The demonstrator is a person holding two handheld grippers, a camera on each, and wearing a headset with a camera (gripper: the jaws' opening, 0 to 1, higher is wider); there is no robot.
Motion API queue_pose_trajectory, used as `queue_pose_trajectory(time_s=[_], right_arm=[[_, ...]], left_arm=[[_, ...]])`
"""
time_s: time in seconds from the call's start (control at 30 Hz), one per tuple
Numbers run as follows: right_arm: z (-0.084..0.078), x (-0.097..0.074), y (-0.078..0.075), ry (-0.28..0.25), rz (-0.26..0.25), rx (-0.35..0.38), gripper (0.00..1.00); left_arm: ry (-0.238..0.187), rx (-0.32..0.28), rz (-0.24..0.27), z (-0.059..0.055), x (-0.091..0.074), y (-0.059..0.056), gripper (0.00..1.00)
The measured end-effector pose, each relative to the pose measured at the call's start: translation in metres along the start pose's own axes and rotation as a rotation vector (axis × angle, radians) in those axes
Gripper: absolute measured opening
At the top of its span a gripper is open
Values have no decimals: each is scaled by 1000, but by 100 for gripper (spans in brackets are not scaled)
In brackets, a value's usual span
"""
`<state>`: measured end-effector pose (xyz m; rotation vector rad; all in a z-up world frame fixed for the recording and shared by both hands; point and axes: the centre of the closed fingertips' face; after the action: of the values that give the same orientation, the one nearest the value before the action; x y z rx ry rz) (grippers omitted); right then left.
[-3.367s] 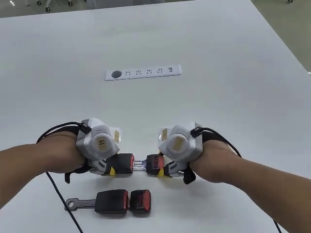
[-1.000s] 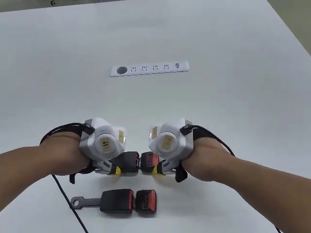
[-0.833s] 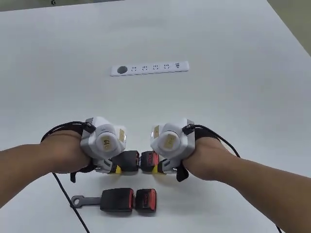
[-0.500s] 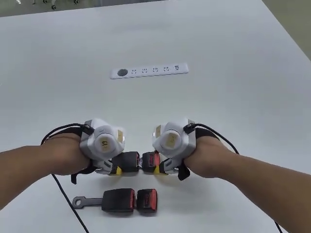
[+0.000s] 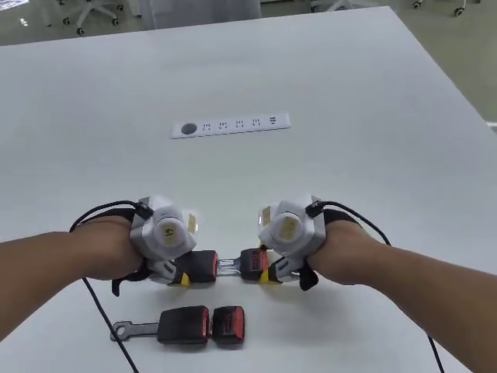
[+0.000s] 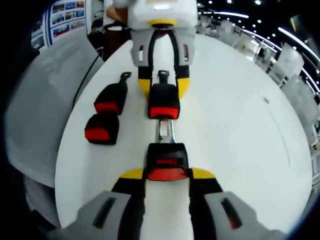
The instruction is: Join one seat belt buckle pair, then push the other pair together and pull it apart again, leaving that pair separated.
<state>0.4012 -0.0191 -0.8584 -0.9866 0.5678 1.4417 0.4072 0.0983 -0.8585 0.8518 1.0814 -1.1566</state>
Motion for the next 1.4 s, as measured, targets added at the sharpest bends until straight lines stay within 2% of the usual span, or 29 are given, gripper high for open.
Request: queue_pose_trajectory(time_s=[0.1,0.2,0.33,0.4,0.47,0.57,0.7,0.8,0.9,0.97,1.03,1.07,1.1,1.13,1.17,1.2,1.23,1.3,1.4], right_arm=[[-12,-10,5,5,-2,0,32],[-31,-22,10,44,-9,-2,33],[-53,-37,14,69,-14,0,33],[-62,-43,15,85,-17,6,33],[-75,-52,19,111,-18,15,33],[-90,-62,22,137,-23,15,33],[-106,-72,24,169,-18,6,33],[-111,-76,25,197,-12,-2,34],[-110,-78,17,208,-60,-54,45],[-110,-78,18,214,-57,-43,47],[-111,-78,15,221,-81,-44,51],[-111,-79,12,220,-108,-26,54],[-111,-82,12,212,-135,6,56],[-110,-83,12,203,-144,19,57],[-108,-84,15,170,-158,64,58],[-107,-86,18,146,-167,100,60],[-107,-89,20,125,-188,144,61],[-105,-95,29,95,-209,195,65],[-94,-107,45,22,-247,261,70]], left_arm=[[8,-2,3,0,0,0,32],[19,-18,13,0,0,0,33],[37,-15,23,1,0,0,33],[33,-23,23,1,0,1,33],[14,-65,20,-1,-1,3,33],[-2,-72,21,-2,-1,3,33],[0,-58,37,-1,-1,3,33],[2,-61,49,-2,-2,3,33],[3,-49,68,-1,-2,3,33],[0,-38,85,-1,-3,3,34],[2,-31,93,-3,-4,5,36],[-9,-91,98,-5,-8,6,41],[-59,-148,106,0,-11,9,44],[-132,-206,107,6,-19,14,46],[-152,-227,118,5,-24,16,48],[-158,-228,144,0,-33,19,50],[-165,-221,149,-4,-38,18,52],[-196,-280,169,-13,-51,10,55],[-251,-281,185,-25,-71,-9,68]])
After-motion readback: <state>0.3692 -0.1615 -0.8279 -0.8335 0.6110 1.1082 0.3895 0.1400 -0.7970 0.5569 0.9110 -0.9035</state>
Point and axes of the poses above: the centre of the closed fingertips' face, and the gripper's own axes: x roughly forward along the fingers, y roughly to its left, z roughly out of its top, and after that the axes turned 15 degrees about -x, right-handed
